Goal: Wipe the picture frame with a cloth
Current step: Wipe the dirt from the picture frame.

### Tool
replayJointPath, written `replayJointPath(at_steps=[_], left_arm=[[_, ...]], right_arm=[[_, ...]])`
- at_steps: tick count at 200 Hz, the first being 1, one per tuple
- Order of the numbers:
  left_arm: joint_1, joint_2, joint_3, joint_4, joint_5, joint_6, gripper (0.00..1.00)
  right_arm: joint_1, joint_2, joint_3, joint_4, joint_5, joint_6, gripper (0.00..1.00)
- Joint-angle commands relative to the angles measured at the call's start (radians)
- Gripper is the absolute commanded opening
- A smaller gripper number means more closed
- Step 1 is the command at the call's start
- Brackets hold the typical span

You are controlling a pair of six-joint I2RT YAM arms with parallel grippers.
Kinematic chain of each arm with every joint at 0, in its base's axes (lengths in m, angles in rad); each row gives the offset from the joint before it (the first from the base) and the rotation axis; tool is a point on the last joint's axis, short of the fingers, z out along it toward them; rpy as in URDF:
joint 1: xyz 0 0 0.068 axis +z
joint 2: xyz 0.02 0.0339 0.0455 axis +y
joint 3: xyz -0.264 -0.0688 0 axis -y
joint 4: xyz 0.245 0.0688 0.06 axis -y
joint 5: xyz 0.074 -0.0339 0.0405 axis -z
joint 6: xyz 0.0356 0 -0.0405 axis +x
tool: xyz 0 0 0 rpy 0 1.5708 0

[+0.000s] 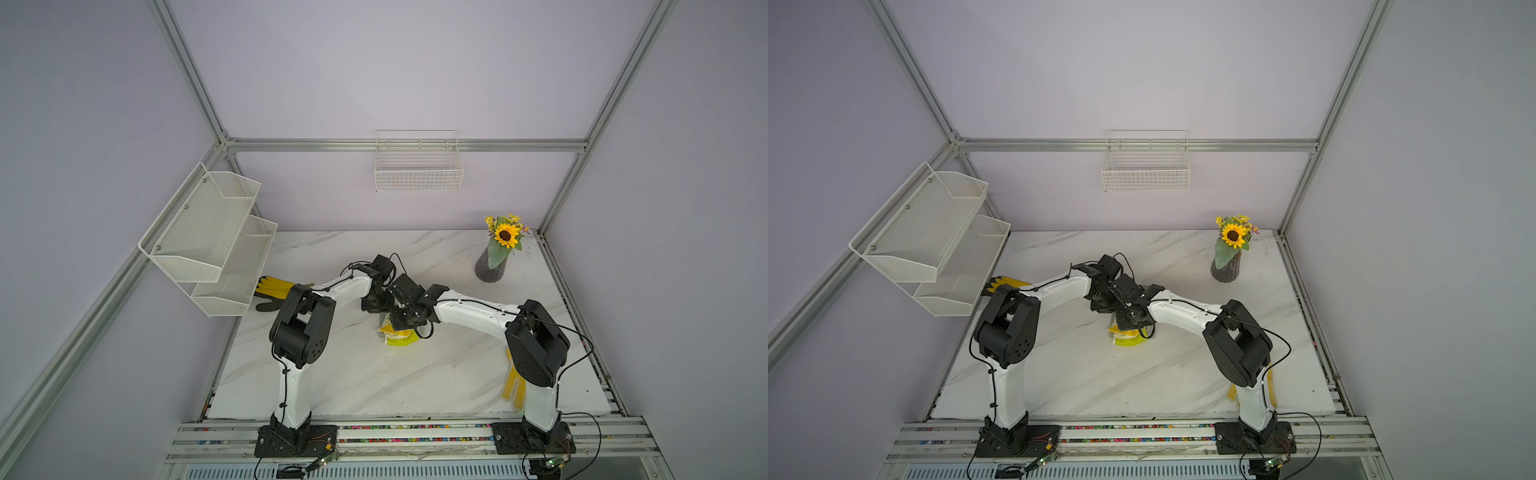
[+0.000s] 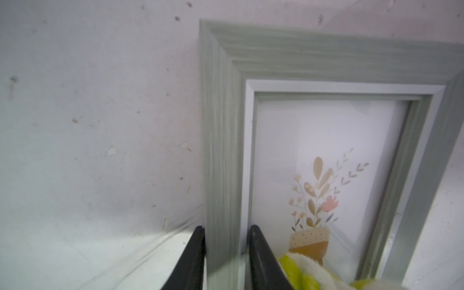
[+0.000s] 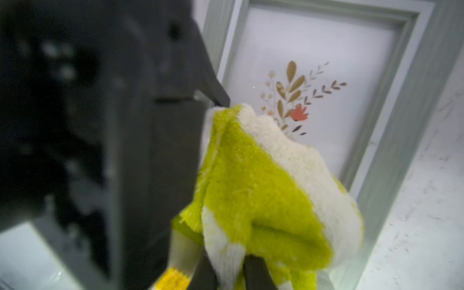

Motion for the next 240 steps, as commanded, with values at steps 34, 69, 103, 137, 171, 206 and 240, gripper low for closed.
replayJointPath(at_steps=[34, 69, 103, 137, 171, 206, 240], left_arm=[[-0.001, 0.064, -0.014, -0.027, -0.017, -0.009, 0.28], [-0.001, 0.071, -0.002, -0.035, -0.026, -0.001, 0.28], [-0.001, 0.066, -0.007, -0.042, -0.031, 0.007, 0.28], [-0.001, 0.063, -0.013, -0.043, -0.026, 0.010, 0.28], [-0.001, 0.063, -0.021, -0.040, -0.018, 0.014, 0.28], [-0.001, 0.074, -0.022, -0.034, -0.006, 0.015, 0.28], [-0.001, 0.063, -0.048, -0.010, 0.005, 0.006, 0.28]], right_arm=[[0.012, 0.038, -0.018, 0.063, 0.024, 0.066, 0.00], [-0.010, -0.116, -0.171, -0.004, 0.137, 0.071, 0.00], [-0.118, -0.231, -0.296, 0.002, 0.146, 0.050, 0.00], [-0.179, -0.172, -0.148, 0.007, 0.126, -0.041, 0.00], [-0.248, -0.067, 0.098, -0.003, 0.101, -0.118, 0.00], [-0.286, 0.225, 0.485, -0.073, 0.017, -0.158, 0.00], [-0.285, 0.369, 0.594, 0.030, 0.015, -0.132, 0.00]])
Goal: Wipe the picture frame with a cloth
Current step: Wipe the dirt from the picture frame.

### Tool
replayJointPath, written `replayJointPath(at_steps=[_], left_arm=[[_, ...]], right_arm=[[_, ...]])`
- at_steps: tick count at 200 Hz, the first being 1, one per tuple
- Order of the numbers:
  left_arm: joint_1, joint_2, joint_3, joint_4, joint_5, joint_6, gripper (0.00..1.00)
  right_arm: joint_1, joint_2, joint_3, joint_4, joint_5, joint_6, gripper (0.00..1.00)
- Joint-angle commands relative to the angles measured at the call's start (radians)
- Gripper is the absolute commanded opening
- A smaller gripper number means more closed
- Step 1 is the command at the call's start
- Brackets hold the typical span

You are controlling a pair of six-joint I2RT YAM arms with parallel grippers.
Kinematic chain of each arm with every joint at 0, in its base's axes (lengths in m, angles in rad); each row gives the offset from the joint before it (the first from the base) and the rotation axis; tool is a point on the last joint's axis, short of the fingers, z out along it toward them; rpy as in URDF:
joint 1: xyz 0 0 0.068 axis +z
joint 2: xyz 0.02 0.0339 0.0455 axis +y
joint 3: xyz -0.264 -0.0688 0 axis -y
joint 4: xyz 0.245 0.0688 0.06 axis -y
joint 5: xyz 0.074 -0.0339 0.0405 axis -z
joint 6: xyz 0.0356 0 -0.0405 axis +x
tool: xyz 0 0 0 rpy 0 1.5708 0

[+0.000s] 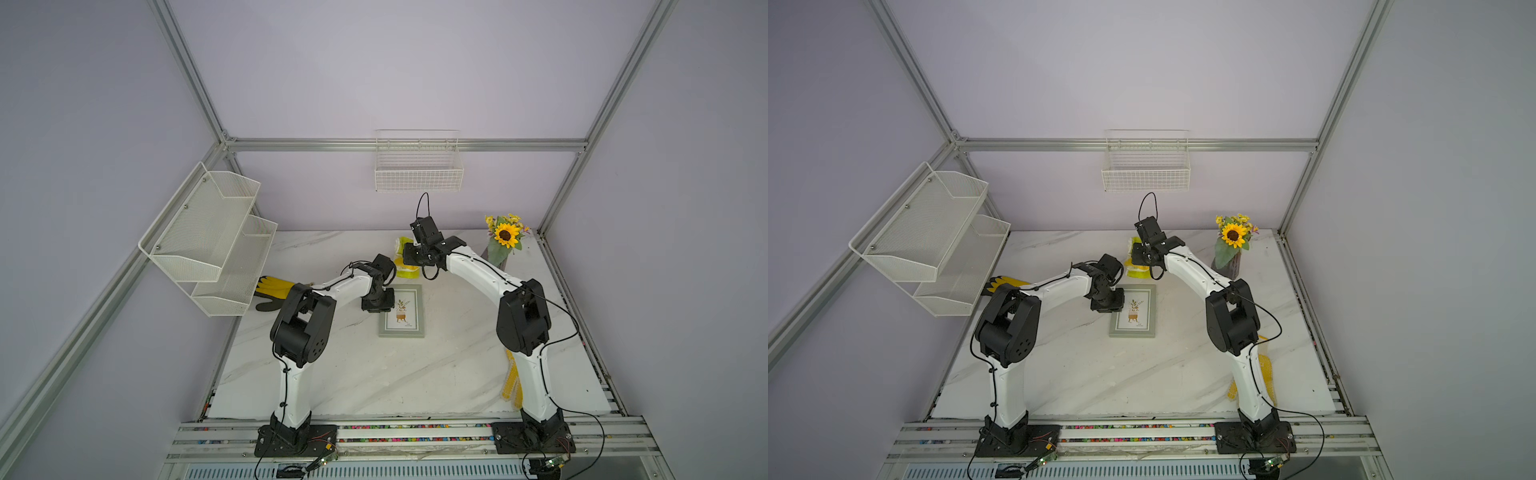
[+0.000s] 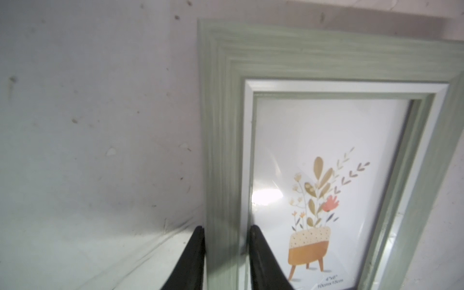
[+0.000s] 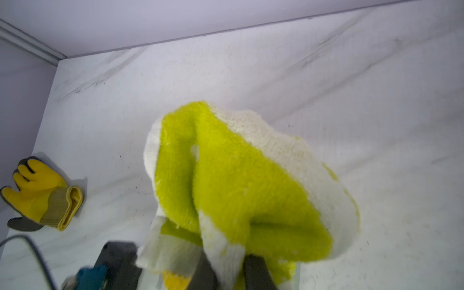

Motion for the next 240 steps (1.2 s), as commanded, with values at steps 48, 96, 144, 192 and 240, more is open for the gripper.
replayJointPath(at_steps=[48, 96, 144, 192, 240], left_arm=[[-0.002, 0.061, -0.067, 0.017, 0.018, -0.001, 0.28], [-0.001, 0.061, -0.070, 0.023, 0.016, -0.002, 0.28], [-0.002, 0.063, -0.070, 0.023, 0.008, -0.007, 0.28], [-0.001, 0.065, -0.077, 0.025, 0.008, -0.015, 0.28], [-0.002, 0.068, -0.079, 0.028, 0.005, -0.019, 0.28]], right_arm=[[0.017, 0.143, 0.061, 0.137, -0.082, 0.063, 0.00], [0.071, 0.300, 0.229, 0.056, -0.150, 0.061, 0.00], [0.038, 0.226, 0.079, 0.065, -0.057, 0.018, 0.00], [-0.042, 0.125, -0.095, 0.081, 0.023, -0.020, 0.00], [-0.115, -0.016, -0.281, 0.122, 0.044, -0.061, 0.00]])
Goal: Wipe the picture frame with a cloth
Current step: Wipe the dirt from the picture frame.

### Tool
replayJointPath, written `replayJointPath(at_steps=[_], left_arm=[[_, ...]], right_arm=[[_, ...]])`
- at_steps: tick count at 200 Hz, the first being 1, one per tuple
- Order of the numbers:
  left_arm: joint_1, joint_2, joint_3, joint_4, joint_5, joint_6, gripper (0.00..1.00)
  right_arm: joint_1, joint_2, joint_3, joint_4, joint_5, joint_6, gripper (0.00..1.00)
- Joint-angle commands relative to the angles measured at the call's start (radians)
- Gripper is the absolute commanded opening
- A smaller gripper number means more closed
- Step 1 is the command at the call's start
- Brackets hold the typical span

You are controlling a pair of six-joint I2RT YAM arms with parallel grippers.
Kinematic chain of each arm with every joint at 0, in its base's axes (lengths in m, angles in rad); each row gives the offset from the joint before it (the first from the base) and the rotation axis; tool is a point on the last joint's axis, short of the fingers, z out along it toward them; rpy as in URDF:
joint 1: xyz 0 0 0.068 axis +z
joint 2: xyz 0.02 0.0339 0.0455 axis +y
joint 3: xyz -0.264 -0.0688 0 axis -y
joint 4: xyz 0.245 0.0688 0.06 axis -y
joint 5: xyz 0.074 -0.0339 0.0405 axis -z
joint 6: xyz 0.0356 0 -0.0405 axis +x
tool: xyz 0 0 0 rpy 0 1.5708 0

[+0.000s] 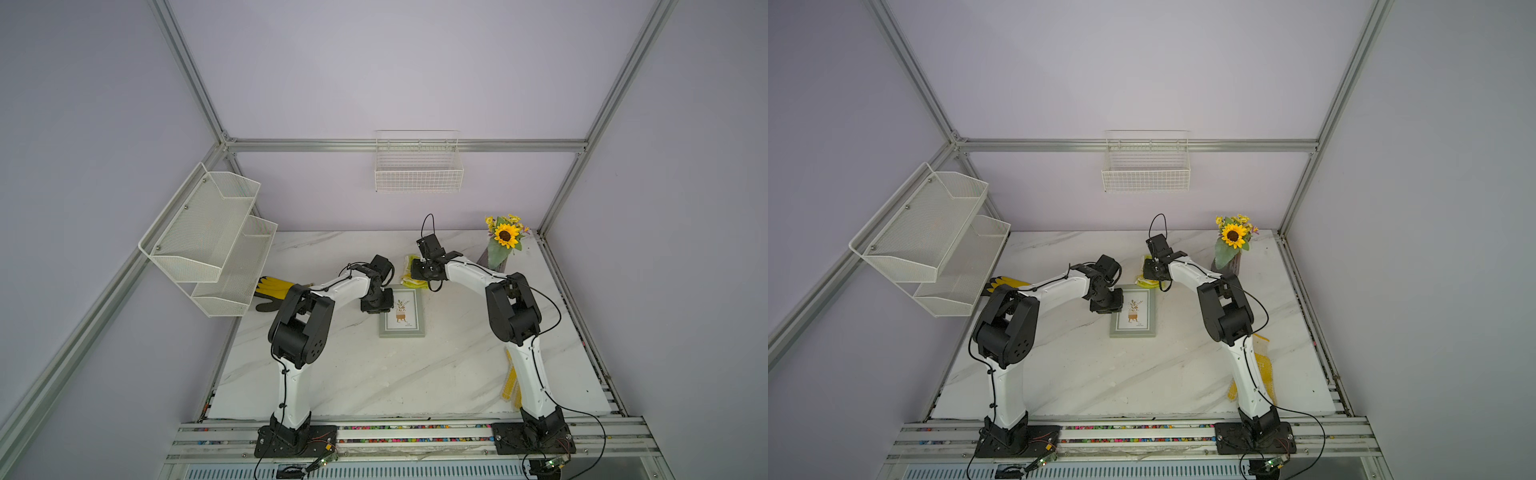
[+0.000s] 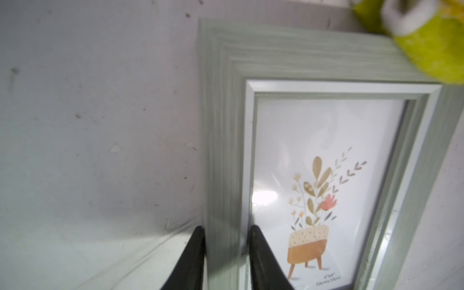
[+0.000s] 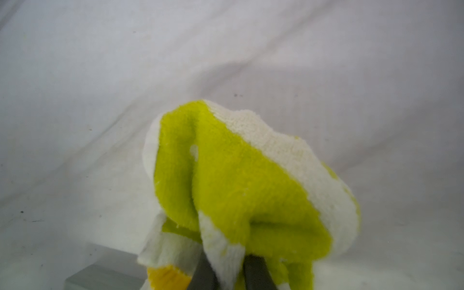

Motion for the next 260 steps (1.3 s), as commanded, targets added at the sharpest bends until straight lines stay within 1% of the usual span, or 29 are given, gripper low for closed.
replayJointPath(at_steps=[1, 32, 56, 87, 99, 124, 140, 163, 184, 203, 244, 260], left_arm=[[-0.012, 0.079, -0.055, 0.002, -0.013, 0.004, 0.28], [-0.011, 0.079, -0.054, 0.002, -0.009, -0.002, 0.28], [-0.011, 0.079, -0.053, 0.005, -0.009, -0.004, 0.28], [-0.011, 0.080, -0.043, 0.003, -0.002, -0.004, 0.28], [-0.011, 0.081, -0.042, 0.003, 0.000, -0.004, 0.28], [-0.012, 0.089, -0.031, 0.004, 0.007, -0.004, 0.28], [-0.012, 0.091, -0.027, 0.004, 0.009, -0.004, 0.28], [-0.011, 0.091, -0.022, 0.003, 0.015, -0.004, 0.28], [-0.013, 0.091, -0.022, 0.002, 0.017, -0.008, 0.28], [-0.013, 0.090, -0.025, 0.003, 0.018, -0.010, 0.28], [-0.014, 0.086, -0.026, 0.006, 0.018, -0.018, 0.28], [-0.016, 0.089, -0.022, 0.005, 0.019, -0.017, 0.28]], right_arm=[[-0.020, -0.069, -0.069, -0.015, 0.037, -0.044, 0.00], [-0.018, -0.098, -0.125, -0.006, -0.009, -0.041, 0.00], [0.006, -0.129, -0.210, 0.051, -0.038, -0.012, 0.00], [0.051, -0.160, -0.264, 0.026, 0.003, 0.020, 0.00], [0.070, -0.199, -0.303, 0.012, 0.036, 0.035, 0.00], [0.111, -0.297, -0.406, -0.015, 0.061, 0.083, 0.00], [0.149, -0.360, -0.477, -0.026, 0.086, 0.114, 0.00], [0.203, -0.445, -0.601, -0.006, 0.072, 0.162, 0.00], [0.238, -0.491, -0.684, 0.011, 0.052, 0.213, 0.00], [0.287, -0.520, -0.730, 0.018, 0.048, 0.255, 0.00], [0.427, -0.565, -0.844, 0.049, 0.026, 0.376, 0.00], [0.469, -0.565, -0.827, 0.010, 0.077, 0.408, 0.00]])
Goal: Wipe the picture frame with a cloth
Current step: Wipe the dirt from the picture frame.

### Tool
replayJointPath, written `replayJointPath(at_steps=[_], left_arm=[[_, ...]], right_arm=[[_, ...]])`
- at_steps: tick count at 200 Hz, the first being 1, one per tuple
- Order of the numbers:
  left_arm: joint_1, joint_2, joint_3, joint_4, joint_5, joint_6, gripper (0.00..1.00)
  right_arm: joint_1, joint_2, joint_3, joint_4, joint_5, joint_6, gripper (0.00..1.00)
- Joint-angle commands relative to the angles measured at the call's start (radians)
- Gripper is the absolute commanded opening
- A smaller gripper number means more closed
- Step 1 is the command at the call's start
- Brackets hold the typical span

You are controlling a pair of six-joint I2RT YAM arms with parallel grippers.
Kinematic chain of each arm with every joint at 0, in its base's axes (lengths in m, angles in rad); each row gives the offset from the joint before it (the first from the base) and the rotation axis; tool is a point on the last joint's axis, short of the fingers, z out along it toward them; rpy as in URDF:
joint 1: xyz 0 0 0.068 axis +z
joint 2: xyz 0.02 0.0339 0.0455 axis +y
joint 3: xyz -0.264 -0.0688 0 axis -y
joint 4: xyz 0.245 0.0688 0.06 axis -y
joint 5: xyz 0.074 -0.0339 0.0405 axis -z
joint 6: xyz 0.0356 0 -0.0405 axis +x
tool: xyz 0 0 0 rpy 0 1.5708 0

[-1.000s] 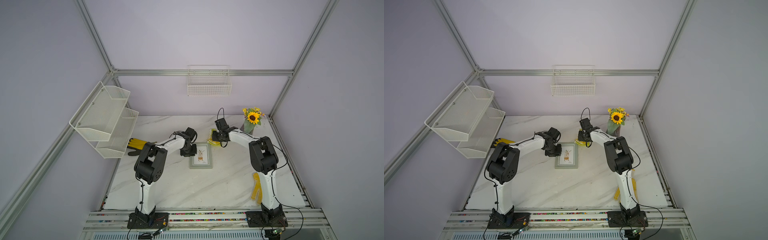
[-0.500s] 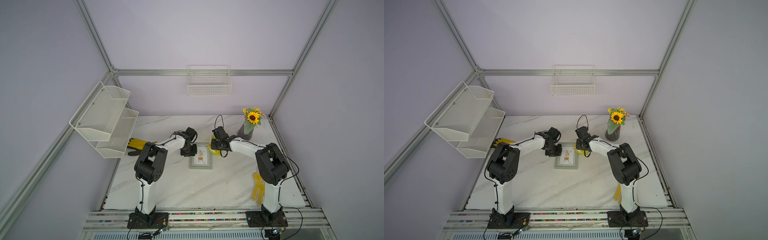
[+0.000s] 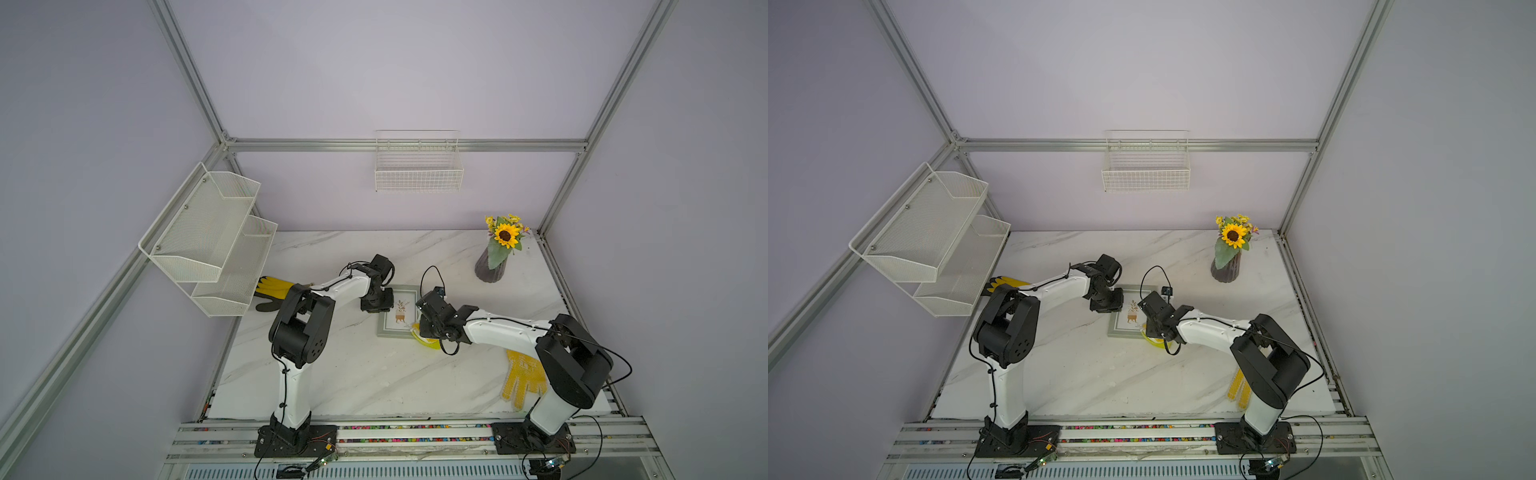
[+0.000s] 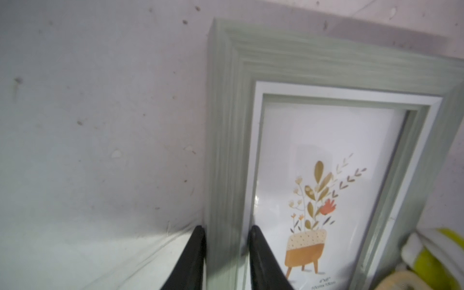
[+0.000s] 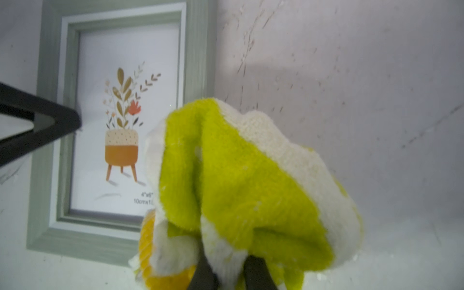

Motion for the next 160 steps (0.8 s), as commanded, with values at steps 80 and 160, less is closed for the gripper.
replayJointPath(at_steps=[80, 160], left_arm=[[-0.018, 0.083, -0.027, 0.011, 0.034, -0.043, 0.28], [-0.031, 0.062, -0.062, 0.011, 0.027, -0.060, 0.28]], right_arm=[[0.270, -0.055, 0.086, -0.067, -0.113, 0.138, 0.00], [0.280, 0.173, 0.182, 0.103, -0.020, 0.149, 0.00]])
